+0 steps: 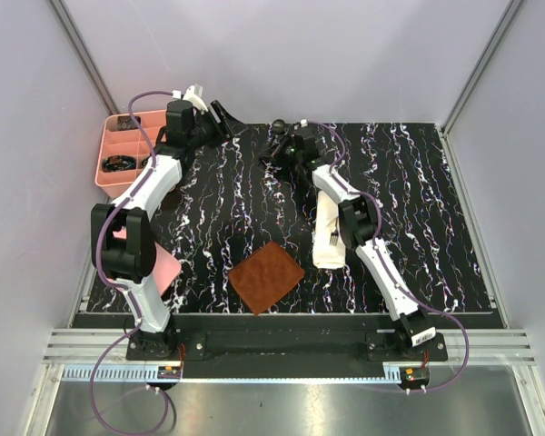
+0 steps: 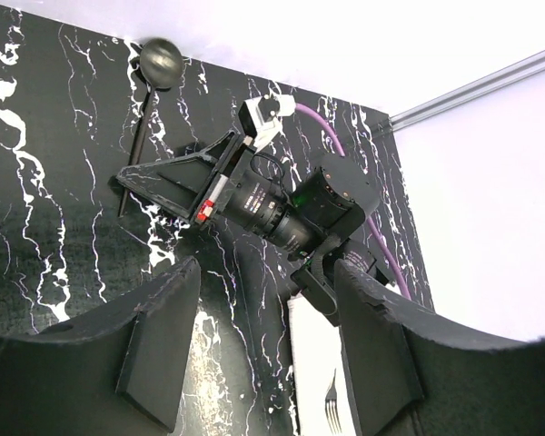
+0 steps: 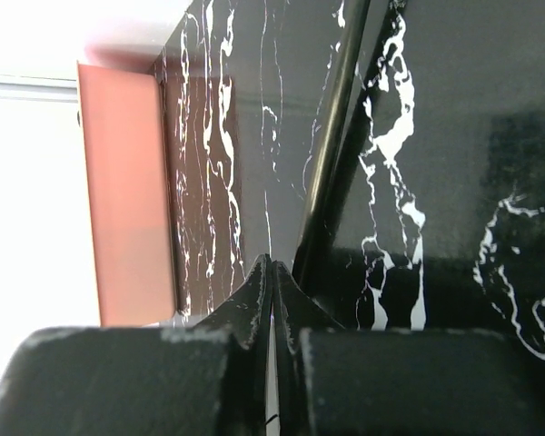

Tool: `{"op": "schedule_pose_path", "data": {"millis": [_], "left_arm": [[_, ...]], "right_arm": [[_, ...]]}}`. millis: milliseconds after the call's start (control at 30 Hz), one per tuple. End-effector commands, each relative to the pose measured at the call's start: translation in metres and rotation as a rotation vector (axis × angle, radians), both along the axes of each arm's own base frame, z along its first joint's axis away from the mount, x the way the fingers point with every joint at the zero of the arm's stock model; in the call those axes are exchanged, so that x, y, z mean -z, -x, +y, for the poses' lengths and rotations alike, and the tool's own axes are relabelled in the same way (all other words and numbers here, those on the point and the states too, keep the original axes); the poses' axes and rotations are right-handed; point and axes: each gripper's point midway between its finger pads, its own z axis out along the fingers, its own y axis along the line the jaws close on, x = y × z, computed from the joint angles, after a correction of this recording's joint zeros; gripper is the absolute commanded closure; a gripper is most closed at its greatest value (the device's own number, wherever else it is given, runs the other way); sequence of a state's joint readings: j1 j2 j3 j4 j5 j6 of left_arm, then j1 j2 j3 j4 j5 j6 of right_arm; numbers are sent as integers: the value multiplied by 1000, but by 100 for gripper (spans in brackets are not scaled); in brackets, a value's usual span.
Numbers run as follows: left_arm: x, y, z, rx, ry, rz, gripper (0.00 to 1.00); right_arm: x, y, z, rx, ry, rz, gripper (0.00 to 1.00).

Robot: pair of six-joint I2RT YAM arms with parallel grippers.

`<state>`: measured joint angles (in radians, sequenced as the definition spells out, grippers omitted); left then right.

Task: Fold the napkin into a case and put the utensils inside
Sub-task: Move the spoon to the center of the board.

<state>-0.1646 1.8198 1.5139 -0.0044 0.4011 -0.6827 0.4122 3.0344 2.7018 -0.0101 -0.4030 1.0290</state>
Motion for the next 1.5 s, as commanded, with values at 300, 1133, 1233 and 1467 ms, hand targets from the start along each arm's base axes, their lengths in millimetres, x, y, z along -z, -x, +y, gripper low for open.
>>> {"op": "schedule_pose_path", "data": {"millis": [300,1133,1233,1467], "left_arm": [[-43,9,-4,41,31,-100,37],[-45,9,-11,65,94,-101,38],[-37,9,-13,75,94,-81,38],[-41,8,-14,73,116,-95,39]], "right_arm": [[3,35,-11,8,80,140,100],[-8,48,-69,-85,474,-21,60],[-5,32,-71,-50,508,-28,53],[1,16,-57,-28,526,-47,44]]}}
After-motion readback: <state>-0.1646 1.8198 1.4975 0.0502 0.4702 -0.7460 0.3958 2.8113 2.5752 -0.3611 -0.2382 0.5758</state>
